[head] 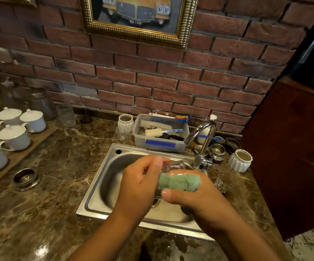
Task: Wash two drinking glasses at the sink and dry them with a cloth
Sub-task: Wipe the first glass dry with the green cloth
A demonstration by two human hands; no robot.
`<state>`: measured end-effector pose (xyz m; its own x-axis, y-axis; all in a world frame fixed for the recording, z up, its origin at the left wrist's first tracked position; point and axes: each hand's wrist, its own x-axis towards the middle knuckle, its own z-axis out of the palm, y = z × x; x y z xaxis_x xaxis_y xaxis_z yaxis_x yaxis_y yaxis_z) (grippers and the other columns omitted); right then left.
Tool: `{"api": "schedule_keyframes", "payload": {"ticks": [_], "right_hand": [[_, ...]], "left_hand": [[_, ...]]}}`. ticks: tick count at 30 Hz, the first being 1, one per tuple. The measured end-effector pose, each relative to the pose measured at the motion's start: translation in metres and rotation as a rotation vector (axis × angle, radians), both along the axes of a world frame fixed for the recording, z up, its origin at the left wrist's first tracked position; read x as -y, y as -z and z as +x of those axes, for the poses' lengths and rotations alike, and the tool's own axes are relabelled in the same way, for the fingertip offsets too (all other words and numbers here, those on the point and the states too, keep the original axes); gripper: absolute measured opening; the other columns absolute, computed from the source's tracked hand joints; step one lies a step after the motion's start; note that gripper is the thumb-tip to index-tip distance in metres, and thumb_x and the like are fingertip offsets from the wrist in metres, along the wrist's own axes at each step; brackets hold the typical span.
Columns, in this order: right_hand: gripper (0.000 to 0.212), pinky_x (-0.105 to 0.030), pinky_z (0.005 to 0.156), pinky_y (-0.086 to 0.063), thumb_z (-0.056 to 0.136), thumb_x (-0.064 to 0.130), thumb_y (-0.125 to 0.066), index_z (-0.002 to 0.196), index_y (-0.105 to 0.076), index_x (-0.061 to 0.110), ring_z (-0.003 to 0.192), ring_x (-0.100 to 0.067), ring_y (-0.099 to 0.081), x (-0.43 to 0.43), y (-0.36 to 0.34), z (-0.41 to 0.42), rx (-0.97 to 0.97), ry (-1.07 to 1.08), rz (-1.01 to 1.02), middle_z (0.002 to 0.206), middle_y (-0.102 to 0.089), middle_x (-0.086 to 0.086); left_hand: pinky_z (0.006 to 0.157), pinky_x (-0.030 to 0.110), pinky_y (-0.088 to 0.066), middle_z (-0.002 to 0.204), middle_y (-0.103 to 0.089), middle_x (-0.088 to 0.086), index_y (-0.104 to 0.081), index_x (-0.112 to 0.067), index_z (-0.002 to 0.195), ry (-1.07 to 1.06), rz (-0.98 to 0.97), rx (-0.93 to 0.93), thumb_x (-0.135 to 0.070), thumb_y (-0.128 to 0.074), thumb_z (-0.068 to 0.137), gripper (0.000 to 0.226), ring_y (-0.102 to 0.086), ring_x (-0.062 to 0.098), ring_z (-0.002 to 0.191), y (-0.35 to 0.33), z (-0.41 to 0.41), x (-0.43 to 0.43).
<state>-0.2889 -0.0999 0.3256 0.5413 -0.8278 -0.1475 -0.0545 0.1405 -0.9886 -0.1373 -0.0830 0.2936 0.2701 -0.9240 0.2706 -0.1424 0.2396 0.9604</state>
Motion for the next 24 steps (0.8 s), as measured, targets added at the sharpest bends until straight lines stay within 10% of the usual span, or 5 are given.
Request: {"api": "schedule_keyframes", "payload": {"ticks": [4, 8, 14, 19, 24], "right_hand": [[0.022, -0.021, 0.045, -0.038, 0.066, 0.007, -0.075, 0.086, -0.079, 0.016, 0.054, -0.009, -0.053, -0.007, 0.005, 0.006, 0.074, 0.089, 0.051, 0.070, -0.067, -0.003], [0.027, -0.036, 0.080, -0.061, 0.081, 0.009, -0.073, 0.105, -0.079, 0.020, 0.092, -0.014, -0.074, -0.003, 0.001, 0.002, -0.134, 0.065, -0.531, 0.098, -0.079, 0.005], [0.043, -0.062, 0.117, -0.030, 0.078, 0.015, -0.077, 0.117, -0.070, 0.031, 0.107, -0.004, -0.066, 0.009, 0.007, -0.018, -0.539, -0.062, -1.184, 0.109, -0.073, 0.017], [0.030, -0.045, 0.099, -0.051, 0.084, 0.026, -0.073, 0.114, -0.074, 0.028, 0.108, -0.001, -0.066, -0.004, 0.016, -0.007, -0.383, 0.042, -0.997, 0.109, -0.074, 0.017], [0.024, -0.020, 0.063, -0.055, 0.071, 0.011, -0.081, 0.093, -0.082, 0.021, 0.075, -0.012, -0.072, -0.022, 0.011, 0.009, 0.034, 0.154, -0.381, 0.083, -0.078, 0.006]], "left_hand": [[0.070, 0.025, -0.056, 0.093, -0.069, -0.011, -0.071, -0.021, 0.099, 0.103, -0.164, 0.213, -0.042, -0.036, 0.100, 0.041, -0.067, 0.014, 0.093, 0.000, 0.012, 0.004], [0.061, 0.023, -0.054, 0.088, -0.070, -0.006, -0.069, -0.022, 0.086, 0.016, 0.049, -0.139, -0.032, -0.041, 0.102, 0.034, -0.067, 0.011, 0.083, -0.014, -0.003, 0.006], [0.054, 0.027, -0.052, 0.077, -0.073, 0.008, -0.072, -0.014, 0.092, 0.233, 0.477, -0.603, -0.032, -0.052, 0.101, 0.028, -0.068, 0.020, 0.063, -0.039, 0.002, 0.010], [0.043, 0.021, -0.049, 0.062, -0.070, 0.005, -0.071, -0.014, 0.073, 0.087, 0.396, -0.588, -0.020, -0.055, 0.098, 0.030, -0.066, 0.015, 0.051, -0.040, -0.009, 0.005], [0.061, 0.029, -0.059, 0.075, -0.072, 0.003, -0.075, -0.018, 0.080, -0.053, -0.025, -0.069, -0.020, -0.046, 0.104, 0.038, -0.071, 0.016, 0.075, -0.019, -0.005, -0.001]]}}
